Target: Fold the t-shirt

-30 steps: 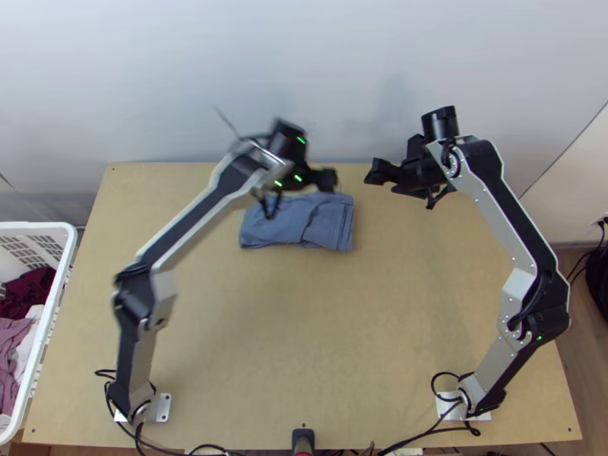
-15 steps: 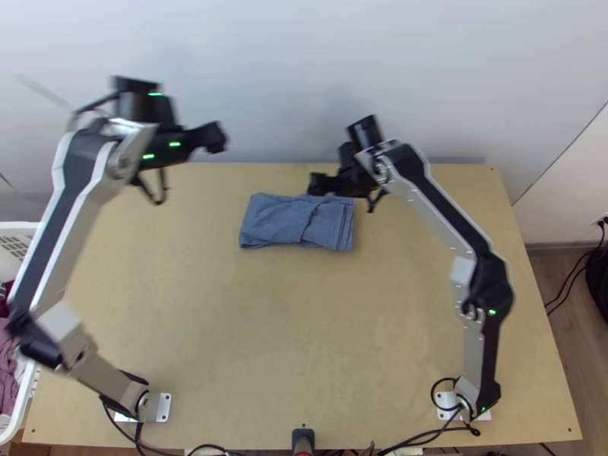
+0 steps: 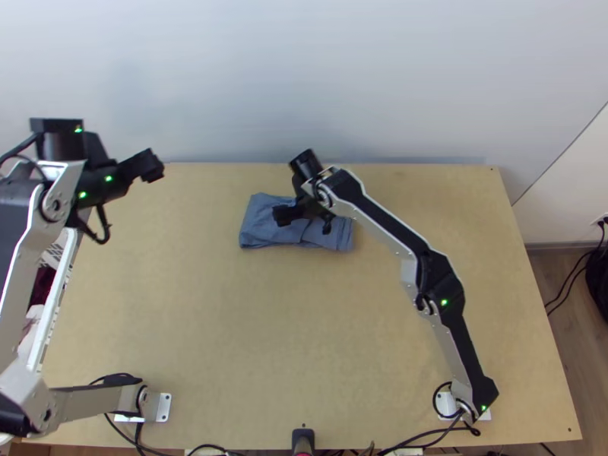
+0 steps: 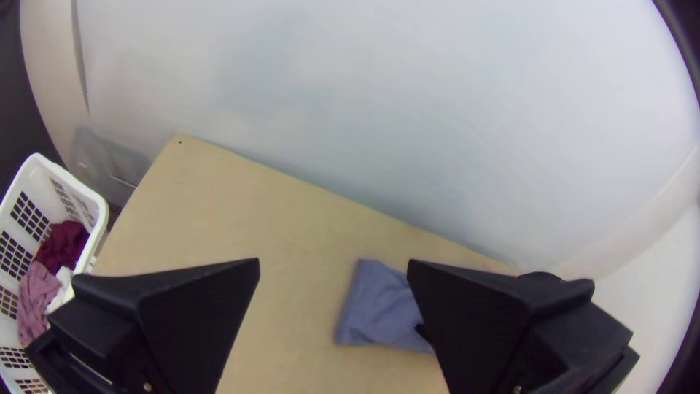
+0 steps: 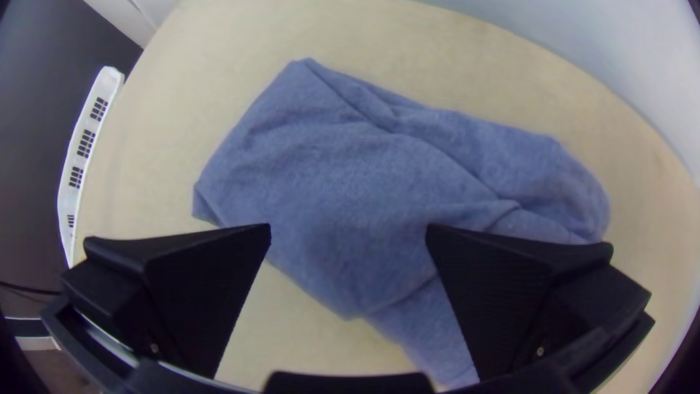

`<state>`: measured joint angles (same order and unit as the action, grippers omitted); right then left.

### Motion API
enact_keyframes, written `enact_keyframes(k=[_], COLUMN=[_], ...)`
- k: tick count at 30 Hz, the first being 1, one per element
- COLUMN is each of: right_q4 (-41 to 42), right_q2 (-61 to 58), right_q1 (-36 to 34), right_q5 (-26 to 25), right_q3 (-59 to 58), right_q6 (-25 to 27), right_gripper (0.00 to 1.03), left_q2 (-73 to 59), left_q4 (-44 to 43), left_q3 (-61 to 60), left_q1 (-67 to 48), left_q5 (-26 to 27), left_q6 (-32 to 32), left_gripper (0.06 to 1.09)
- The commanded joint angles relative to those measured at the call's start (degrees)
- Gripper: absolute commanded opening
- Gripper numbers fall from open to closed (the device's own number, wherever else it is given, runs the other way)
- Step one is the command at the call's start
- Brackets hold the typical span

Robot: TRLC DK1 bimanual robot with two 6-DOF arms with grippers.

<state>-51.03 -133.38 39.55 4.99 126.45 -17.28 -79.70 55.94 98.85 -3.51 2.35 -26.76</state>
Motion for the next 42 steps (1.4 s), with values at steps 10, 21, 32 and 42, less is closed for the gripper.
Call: enact_keyframes(k=[10,21,32,42], right_q4=[0.49,0.14,3.48,10.95], right_q2=[-6.98,-3.29,4.36,13.15], right_q1=[2.29,-2.81,-11.78,-33.57], right_q5=[-10.62,-11.23,-11.23,-11.32], right_q3=[-0.77,-8.33,-21.69,-36.89], right_q6=[1.81,0.32,-0.74,3.39], right_gripper=[0.99,0.99,0.99,0.99], left_q2=[6.75,7.02,7.98,8.07], left_q4=[-0.22,-0.40,-0.40,-0.40], left_q3=[-9.11,-9.55,-9.64,-9.29], left_q1=[5.35,5.53,6.32,6.23], left_q5=[-0.06,-0.06,-0.06,-0.06], left_q6=[0.31,0.05,0.22,0.05], left_gripper=[1.04,1.04,1.04,1.04])
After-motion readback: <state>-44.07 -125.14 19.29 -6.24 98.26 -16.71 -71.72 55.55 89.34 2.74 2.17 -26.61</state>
